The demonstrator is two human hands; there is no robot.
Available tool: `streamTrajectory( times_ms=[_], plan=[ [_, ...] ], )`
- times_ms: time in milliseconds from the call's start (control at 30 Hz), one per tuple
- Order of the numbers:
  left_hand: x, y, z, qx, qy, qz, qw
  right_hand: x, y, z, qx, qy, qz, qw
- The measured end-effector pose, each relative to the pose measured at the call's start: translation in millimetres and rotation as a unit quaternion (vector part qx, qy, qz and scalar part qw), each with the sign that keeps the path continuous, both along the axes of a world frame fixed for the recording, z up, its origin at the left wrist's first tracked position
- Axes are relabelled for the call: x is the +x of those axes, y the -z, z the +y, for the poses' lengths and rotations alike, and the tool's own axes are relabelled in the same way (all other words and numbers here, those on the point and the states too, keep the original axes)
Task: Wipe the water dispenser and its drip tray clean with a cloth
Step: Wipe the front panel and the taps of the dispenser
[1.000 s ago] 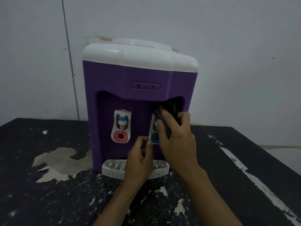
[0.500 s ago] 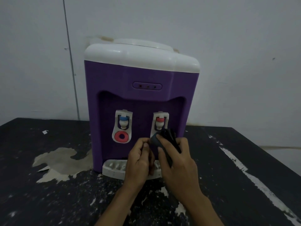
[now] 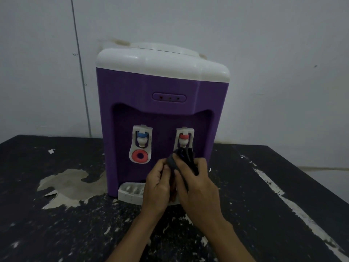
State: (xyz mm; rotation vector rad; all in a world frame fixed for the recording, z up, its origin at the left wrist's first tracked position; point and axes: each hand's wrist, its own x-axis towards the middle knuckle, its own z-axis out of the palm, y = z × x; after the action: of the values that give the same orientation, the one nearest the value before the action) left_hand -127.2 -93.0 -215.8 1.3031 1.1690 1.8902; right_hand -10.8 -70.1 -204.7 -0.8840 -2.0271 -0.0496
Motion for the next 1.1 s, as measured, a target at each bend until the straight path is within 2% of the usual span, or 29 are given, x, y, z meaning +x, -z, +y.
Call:
streamTrajectory(
  times_ms=[67,200,333,467,600,700,800,933,1033,1100],
  plan=[
    [-0.7,1.8,0.0,-0.003,0.001,-0.002,1.0,5.5,3.1,1.9,0.004,0.0,-0.005,1.0],
    [-0.4,2.6,-0.1,-0.016,-0.002,0.013,1.0,6.8,-0.3,3.6,-0.014,0.035,0.054,0.998],
    [-1.4,2.4,-4.1,-0.007,-0.008,0.012,1.0,-2.8,4.8,-2.0,0.006,-0.006,0.014,1.0],
    [0.8,0.7,-3.9,-0.027,0.002,0.012,1.0,5.2,3.9,0.6,-0.033,0.033,0.098,0.994],
    [-0.3,1.9,-4.7,-0.021,-0.017,0.018,0.999,2.5,9.9,-3.4,0.015,0.0,0.026,1.0],
    [1.7,2.4,-5.2,-0.019,-0.006,0.018,1.0,4.1,7.1,-0.7,-0.029,0.033,0.122,0.992],
    [-0.3,3.5,-3.9,-0.017,-0.021,0.018,0.999,0.9,10.3,-3.5,0.004,0.009,0.048,0.999],
    [1.4,3.4,-4.2,-0.019,-0.013,0.012,1.0,1.7,10.0,-2.3,-0.028,0.029,0.106,0.994],
    [1.2,2.8,-5.0,-0.02,-0.023,0.013,0.999,2.0,12.7,-3.8,0.006,0.006,0.046,0.999],
    [2.0,1.6,-3.8,-0.023,-0.01,0.0,1.0,4.6,10.5,-1.2,-0.021,0.039,0.114,0.992]
  ],
)
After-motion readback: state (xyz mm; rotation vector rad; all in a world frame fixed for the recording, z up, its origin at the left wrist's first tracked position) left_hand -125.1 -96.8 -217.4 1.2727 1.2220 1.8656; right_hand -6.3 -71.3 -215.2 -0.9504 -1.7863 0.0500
